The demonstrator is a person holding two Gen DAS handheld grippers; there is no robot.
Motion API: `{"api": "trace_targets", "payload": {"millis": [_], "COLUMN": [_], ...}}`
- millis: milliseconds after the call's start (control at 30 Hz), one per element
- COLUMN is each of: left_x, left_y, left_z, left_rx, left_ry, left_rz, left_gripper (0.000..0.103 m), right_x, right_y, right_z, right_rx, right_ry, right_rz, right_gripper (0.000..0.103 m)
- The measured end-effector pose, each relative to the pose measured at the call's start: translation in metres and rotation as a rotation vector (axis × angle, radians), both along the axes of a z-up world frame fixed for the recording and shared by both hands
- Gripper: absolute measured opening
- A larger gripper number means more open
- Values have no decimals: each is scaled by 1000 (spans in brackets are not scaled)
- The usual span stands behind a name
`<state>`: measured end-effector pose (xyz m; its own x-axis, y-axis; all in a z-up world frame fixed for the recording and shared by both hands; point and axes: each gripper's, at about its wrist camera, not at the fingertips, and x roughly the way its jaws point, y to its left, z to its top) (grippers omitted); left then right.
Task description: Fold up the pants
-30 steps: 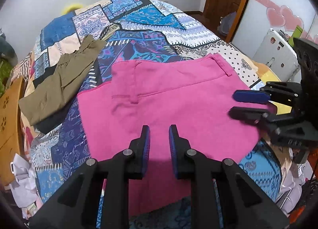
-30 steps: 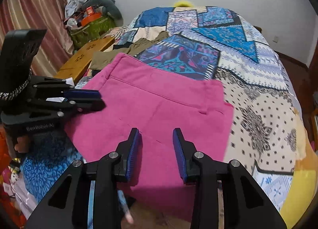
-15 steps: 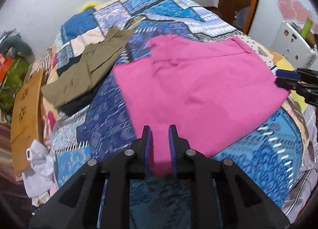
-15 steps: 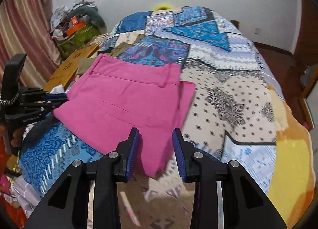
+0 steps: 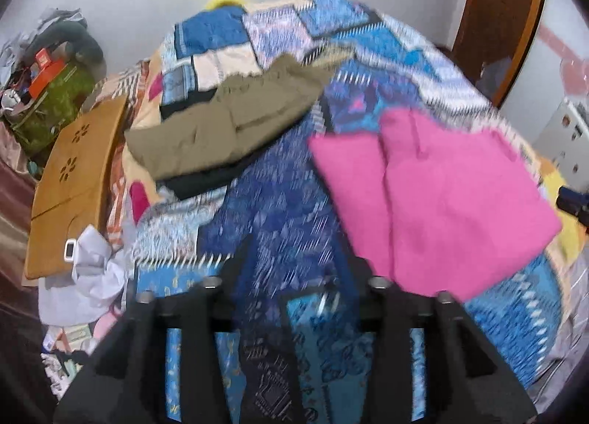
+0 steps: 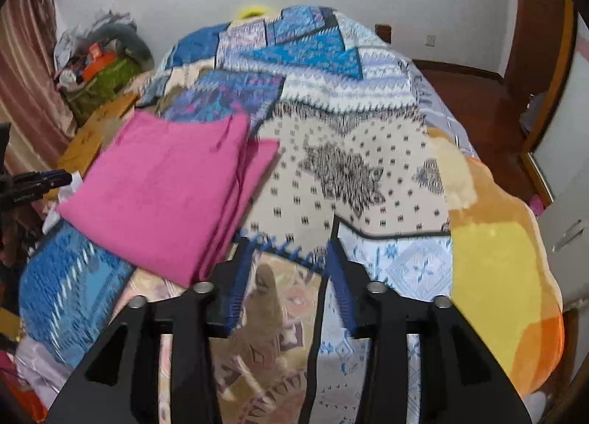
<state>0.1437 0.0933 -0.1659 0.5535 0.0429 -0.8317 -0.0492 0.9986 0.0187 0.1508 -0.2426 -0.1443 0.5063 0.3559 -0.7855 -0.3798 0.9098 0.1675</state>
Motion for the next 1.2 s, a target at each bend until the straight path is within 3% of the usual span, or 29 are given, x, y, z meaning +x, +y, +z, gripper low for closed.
{"api": "trace_targets", "payload": {"millis": [133,200,500,667,867,933,1000,1100,1200], "left_x": [14,21,54,59,64,64,63,62,61], "left_y": [-12,-21,-43,-41,-30,-31,-33,-38,-42], "left_z": [14,15,-23,-36,-45,-43,-39,-32,-22], "left_rx": [-60,-83,-90,-150,-314,-327,-345,-335,-306], "left_ry": [-30,-31,62,81,116,113,112,102,79], "left_rz": [-46,-69,-112,-117,-98,-103,-105,-104,-107], "left_gripper": [63,74,76,76,65,58,40,25,20], "right_x": [6,11,34,47,49,50,52,51,49], "right_y": [8,15,42,41,49,50,51,56,59], "right_z": [14,17,-18,-32,-35,-35,-35,-32,-25], "right_rx": [51,75,122,192,200,213,221,217,197], "right_ry": [-32,-32,89,155,148,152,151,140,109], "right_rz": [21,38,85,78,101,106,109,113,117], "right_gripper": [51,53,55,57,56,50,38,27,18]}}
